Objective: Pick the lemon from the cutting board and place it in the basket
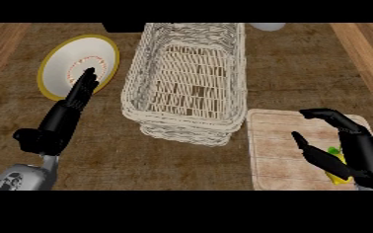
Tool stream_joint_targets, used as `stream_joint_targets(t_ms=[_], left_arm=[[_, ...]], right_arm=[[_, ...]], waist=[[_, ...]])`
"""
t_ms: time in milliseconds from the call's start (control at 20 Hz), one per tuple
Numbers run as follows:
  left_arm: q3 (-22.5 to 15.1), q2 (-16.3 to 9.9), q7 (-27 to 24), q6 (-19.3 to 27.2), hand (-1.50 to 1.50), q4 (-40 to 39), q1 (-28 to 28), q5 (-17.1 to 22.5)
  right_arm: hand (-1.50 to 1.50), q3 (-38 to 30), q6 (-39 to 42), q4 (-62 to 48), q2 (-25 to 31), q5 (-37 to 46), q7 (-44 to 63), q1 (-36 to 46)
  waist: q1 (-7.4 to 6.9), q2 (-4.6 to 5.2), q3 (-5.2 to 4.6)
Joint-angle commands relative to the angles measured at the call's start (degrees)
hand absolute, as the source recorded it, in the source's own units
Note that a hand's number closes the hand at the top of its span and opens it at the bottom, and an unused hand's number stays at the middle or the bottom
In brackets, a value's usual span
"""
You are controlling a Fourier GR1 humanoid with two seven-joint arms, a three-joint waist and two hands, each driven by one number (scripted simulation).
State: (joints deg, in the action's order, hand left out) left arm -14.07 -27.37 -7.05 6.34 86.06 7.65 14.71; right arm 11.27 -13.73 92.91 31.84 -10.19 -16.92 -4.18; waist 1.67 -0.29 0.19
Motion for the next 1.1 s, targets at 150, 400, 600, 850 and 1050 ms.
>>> stream_joint_targets(t_ms=[150,400,600,850,1050], left_arm=[[-0.3,-0.7,1.9,-0.4,0.00,1.9,1.9,-2.3],[-1.6,0.6,2.7,0.3,0.00,2.5,1.4,-2.8],[1.0,-1.5,4.0,-1.5,0.00,3.1,2.5,-0.6],[0.3,-0.7,4.5,-0.1,0.00,3.3,2.8,-2.2],[1.1,-1.1,3.7,-1.0,0.00,2.5,1.7,-1.8]], right_arm=[[-1.50,4.3,-19.6,3.8,-2.2,19.2,10.0,-4.7],[-1.50,0.8,-24.8,7.0,6.5,32.1,27.1,-5.6],[-1.50,-4.2,-15.2,11.7,19.2,35.8,40.4,-8.3],[-1.50,-3.6,3.9,19.9,30.0,29.8,53.4,-10.3],[-1.50,-4.7,12.5,32.9,33.1,21.3,66.0,-11.6]], waist=[[-0.91,0.08,-0.34],[-0.19,-0.15,-0.67],[0.93,-0.39,-0.97],[0.43,-0.17,-0.86],[0.35,-0.23,-0.64]])
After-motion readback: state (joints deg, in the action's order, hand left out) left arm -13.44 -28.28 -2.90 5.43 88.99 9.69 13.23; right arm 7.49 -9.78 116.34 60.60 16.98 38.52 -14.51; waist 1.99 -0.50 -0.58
